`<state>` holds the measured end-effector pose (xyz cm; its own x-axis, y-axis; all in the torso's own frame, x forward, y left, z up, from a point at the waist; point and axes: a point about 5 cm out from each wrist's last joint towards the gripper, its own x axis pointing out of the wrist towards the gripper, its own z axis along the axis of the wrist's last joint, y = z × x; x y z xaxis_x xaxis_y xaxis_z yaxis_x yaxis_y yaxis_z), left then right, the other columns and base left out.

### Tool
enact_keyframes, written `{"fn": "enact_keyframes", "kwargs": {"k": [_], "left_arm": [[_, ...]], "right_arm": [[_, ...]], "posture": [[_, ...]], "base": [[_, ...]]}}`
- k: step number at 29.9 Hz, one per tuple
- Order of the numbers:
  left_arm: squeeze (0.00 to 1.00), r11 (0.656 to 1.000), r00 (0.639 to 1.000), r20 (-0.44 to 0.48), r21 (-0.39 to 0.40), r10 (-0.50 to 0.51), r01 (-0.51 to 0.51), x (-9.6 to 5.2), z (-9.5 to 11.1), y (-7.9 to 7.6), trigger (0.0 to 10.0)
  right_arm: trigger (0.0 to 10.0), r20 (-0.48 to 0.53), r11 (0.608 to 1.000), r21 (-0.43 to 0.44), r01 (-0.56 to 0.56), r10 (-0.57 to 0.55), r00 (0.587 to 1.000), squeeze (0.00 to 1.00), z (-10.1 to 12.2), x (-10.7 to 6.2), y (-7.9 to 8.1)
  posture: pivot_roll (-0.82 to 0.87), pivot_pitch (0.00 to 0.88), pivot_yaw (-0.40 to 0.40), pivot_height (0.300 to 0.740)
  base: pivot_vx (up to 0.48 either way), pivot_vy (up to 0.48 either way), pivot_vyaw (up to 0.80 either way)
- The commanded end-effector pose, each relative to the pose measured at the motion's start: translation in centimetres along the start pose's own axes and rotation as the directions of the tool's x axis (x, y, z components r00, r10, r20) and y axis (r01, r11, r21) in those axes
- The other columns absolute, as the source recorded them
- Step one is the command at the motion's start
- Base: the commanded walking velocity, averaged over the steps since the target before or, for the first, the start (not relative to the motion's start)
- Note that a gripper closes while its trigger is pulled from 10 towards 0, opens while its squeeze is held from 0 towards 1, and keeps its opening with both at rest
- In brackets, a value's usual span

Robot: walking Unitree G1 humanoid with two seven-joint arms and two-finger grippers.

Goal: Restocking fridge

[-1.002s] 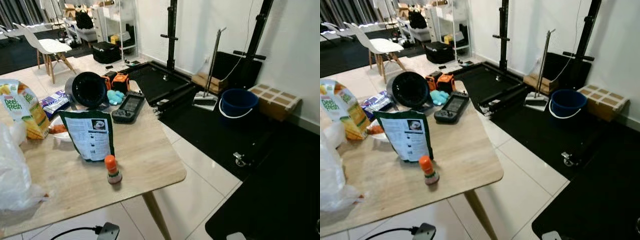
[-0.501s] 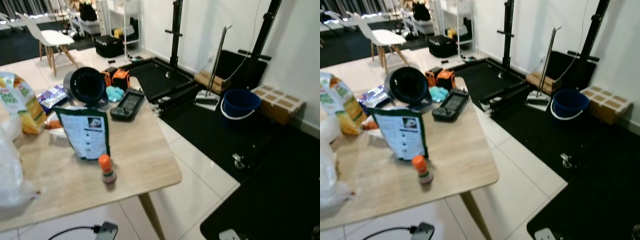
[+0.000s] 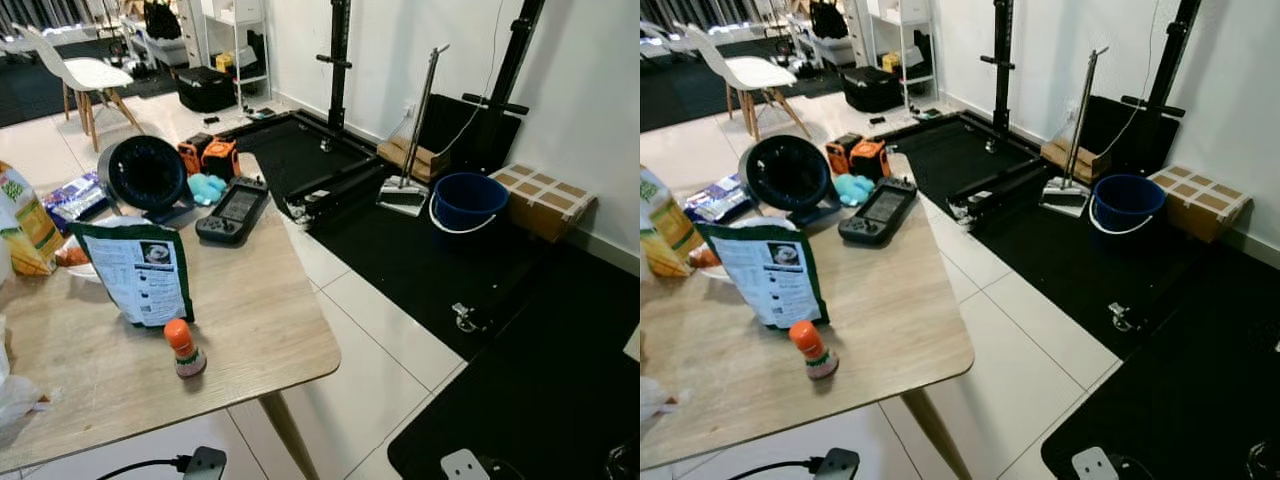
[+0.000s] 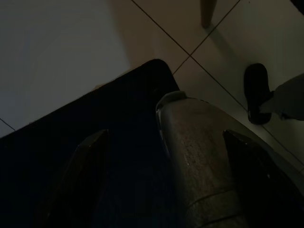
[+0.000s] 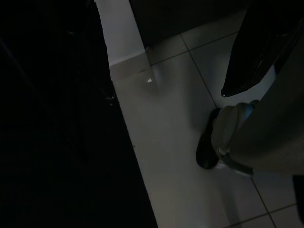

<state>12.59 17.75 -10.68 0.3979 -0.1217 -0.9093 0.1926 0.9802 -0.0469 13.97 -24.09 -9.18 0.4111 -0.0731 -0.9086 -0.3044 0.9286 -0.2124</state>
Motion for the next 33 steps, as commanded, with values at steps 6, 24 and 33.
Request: {"fn": "enact_keyframes", "kwargs": {"k": [6, 24, 33], "left_arm": [[0.00, 0.999, 0.998, -0.063, -0.034, 0.032, -0.034, -0.4, -1.9, 0.7, 10.0], [0.00, 0.998, 0.997, -0.070, -0.046, 0.040, -0.044, -0.5, -2.1, 0.8, 10.0], [0.00, 0.998, 0.997, -0.069, -0.046, 0.037, -0.040, -0.5, -2.0, 0.9, 10.0]], "right_arm": [[10.0, 0.016, 0.999, -0.004, -0.038, 0.038, 0.999, 0.00, 0.3, 0.0, 0.3], [10.0, 0.011, 0.998, 0.001, -0.068, 0.068, 0.998, 0.00, 0.1, 0.1, 1.0], [10.0, 0.012, 0.999, -0.003, -0.048, 0.048, 0.999, 0.00, 0.2, 0.1, 1.1]], "posture": [[0.06, 0.000, -0.013, 0.740], [0.07, 0.000, -0.008, 0.740], [0.07, 0.000, -0.002, 0.740]], "base": [[0.000, 0.000, 0.80], [0.000, 0.000, 0.80], [0.000, 0.000, 0.66]]}}
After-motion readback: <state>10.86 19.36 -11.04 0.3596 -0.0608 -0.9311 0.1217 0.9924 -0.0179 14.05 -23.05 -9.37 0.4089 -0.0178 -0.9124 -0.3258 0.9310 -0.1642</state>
